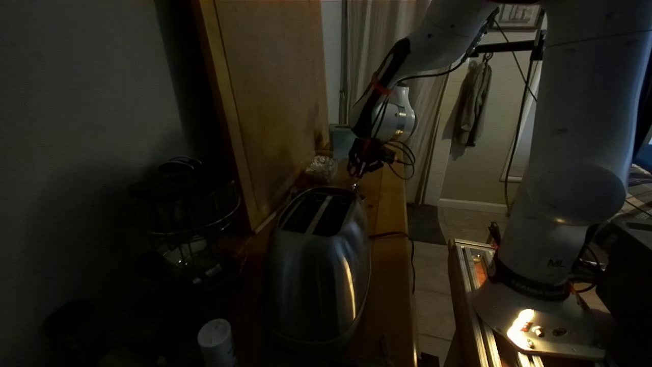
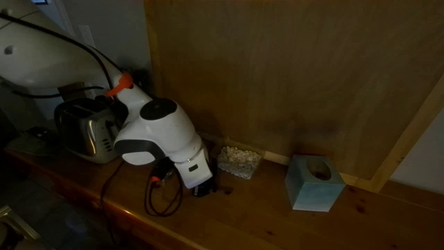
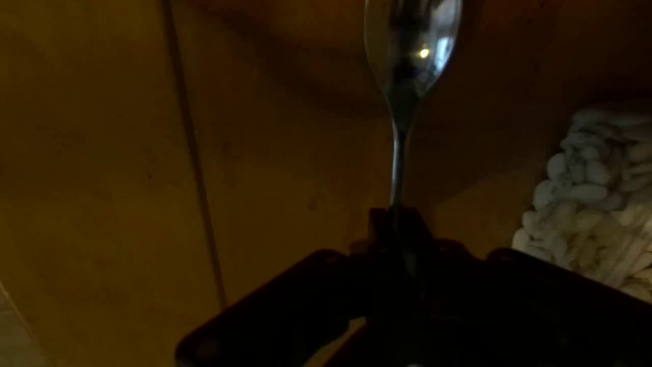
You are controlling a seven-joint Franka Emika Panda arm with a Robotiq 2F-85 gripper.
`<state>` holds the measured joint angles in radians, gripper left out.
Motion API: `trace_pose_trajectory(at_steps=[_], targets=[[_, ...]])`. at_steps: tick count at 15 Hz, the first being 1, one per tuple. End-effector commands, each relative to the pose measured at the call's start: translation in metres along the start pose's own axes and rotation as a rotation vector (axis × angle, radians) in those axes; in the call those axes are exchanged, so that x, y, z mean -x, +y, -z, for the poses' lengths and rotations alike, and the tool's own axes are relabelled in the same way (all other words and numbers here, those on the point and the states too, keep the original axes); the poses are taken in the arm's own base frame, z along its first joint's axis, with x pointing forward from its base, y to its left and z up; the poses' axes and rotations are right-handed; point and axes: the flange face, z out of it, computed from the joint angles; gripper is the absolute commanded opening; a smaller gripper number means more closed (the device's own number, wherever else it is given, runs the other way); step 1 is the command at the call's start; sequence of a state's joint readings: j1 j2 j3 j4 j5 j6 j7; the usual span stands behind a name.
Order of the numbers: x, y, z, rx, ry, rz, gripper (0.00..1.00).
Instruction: Use the silver spoon to place contents from the clear container on the right into the medium measuring cup.
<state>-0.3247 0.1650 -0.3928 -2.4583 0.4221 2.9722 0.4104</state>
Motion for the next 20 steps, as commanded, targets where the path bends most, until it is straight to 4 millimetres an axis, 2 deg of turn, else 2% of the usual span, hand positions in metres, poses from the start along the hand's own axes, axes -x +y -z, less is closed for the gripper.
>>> trace_pose_trajectory(at_steps=[1,5,6,7,11,16,20], targets=[[-0.013,-0.011,-0.014,0.046,-0.047,-0.054,0.02],[-0.02,-0.021,-0.017,0.064,-0.084,-0.084,0.02],[-0.021,-0.022,-0.017,0.068,-0.085,-0.09,0.34],[-0.023,-0.024,-0.017,0.07,-0.085,-0.092,0.36],[-0.026,-0.026,-0.015,0.073,-0.06,-0.104,0.62],[-0.027,-0.017,0.01,0.073,0.005,-0.056,0.96],[-0.028,-0.011,0.037,0.066,0.066,0.002,1.0]])
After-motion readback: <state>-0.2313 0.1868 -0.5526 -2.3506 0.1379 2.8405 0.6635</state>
